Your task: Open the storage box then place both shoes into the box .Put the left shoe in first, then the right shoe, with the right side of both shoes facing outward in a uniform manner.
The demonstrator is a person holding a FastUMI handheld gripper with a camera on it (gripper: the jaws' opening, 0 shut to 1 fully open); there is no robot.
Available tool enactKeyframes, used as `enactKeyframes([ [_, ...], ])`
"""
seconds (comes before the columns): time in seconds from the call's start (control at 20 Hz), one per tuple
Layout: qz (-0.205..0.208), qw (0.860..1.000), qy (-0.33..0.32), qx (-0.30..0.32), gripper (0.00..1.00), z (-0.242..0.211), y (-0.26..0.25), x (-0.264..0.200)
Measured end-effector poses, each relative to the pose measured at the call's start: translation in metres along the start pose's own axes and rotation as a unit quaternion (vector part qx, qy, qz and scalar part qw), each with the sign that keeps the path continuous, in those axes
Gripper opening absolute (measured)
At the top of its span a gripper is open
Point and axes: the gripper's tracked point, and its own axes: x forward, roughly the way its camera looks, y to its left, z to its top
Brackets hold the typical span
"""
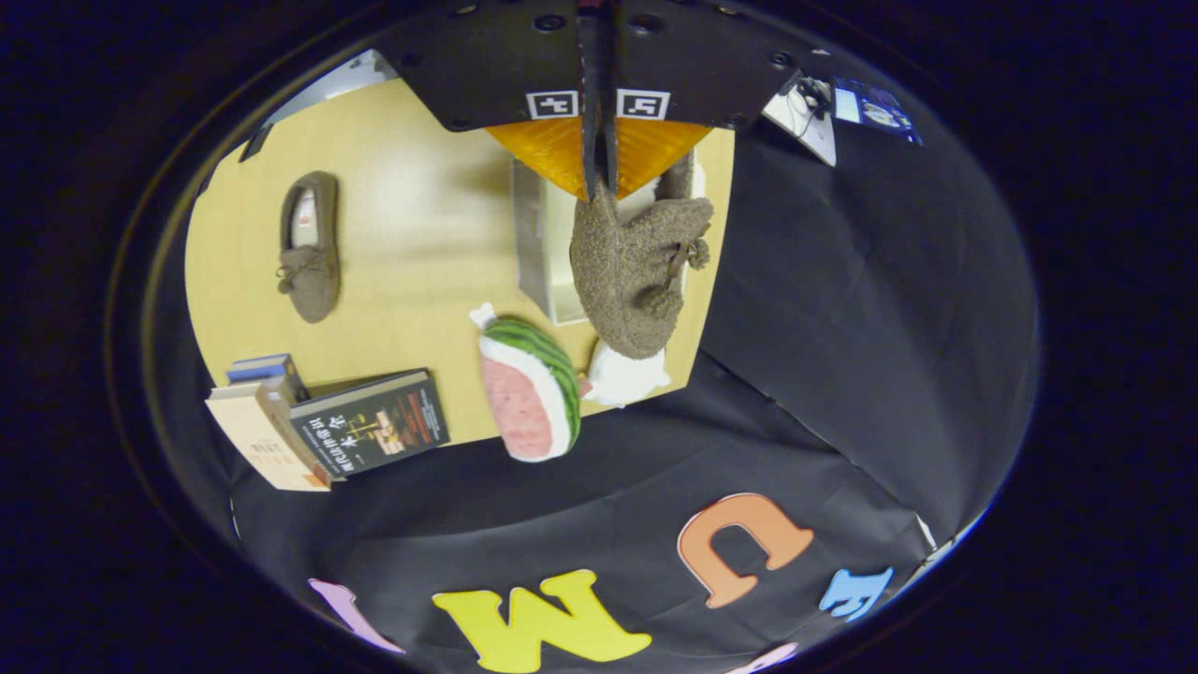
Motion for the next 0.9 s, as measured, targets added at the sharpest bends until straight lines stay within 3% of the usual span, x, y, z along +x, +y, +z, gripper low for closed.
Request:
enactKeyframes([
  [0.65, -0.035, 0.995, 0.059, 0.078, 0.0, -0.051, 0.012, 0.196],
  [0.9, -0.094, 0.991, 0.083, 0.049, 0.01, -0.07, -0.008, 0.229],
])
